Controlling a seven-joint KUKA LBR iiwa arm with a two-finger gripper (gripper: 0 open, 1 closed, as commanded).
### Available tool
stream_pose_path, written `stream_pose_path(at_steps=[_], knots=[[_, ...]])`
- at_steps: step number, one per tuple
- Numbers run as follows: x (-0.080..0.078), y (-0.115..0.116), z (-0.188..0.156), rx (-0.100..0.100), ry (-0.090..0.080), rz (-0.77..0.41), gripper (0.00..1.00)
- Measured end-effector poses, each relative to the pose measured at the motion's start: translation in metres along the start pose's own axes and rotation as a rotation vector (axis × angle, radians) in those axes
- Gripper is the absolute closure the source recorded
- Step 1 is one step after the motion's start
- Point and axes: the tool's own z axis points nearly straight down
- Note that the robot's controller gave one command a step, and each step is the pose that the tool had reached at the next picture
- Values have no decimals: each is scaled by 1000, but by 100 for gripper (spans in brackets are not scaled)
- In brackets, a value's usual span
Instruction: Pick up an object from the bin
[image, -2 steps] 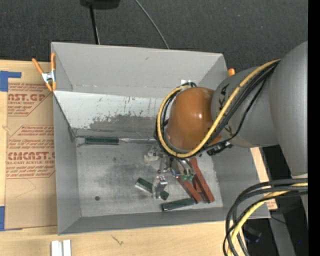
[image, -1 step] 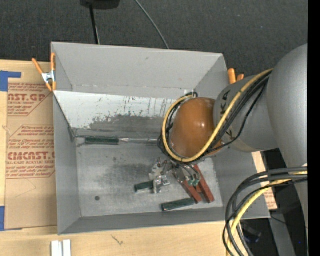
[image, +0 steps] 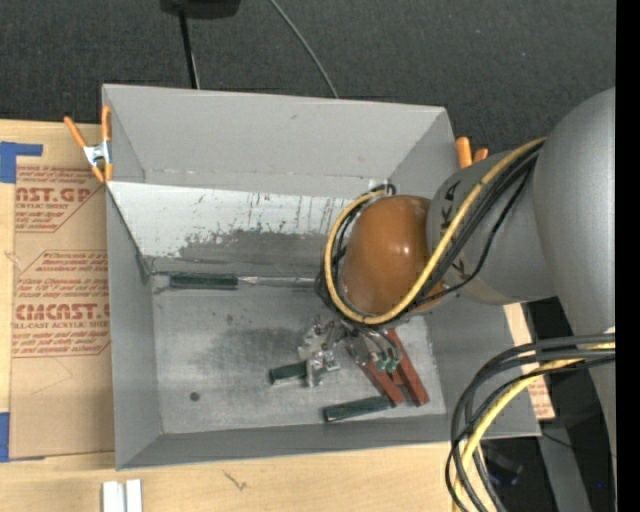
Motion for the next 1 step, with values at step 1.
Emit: stream_pose_path(at_steps=[1], knots=[[-2,10,-106,3,4,28,100]])
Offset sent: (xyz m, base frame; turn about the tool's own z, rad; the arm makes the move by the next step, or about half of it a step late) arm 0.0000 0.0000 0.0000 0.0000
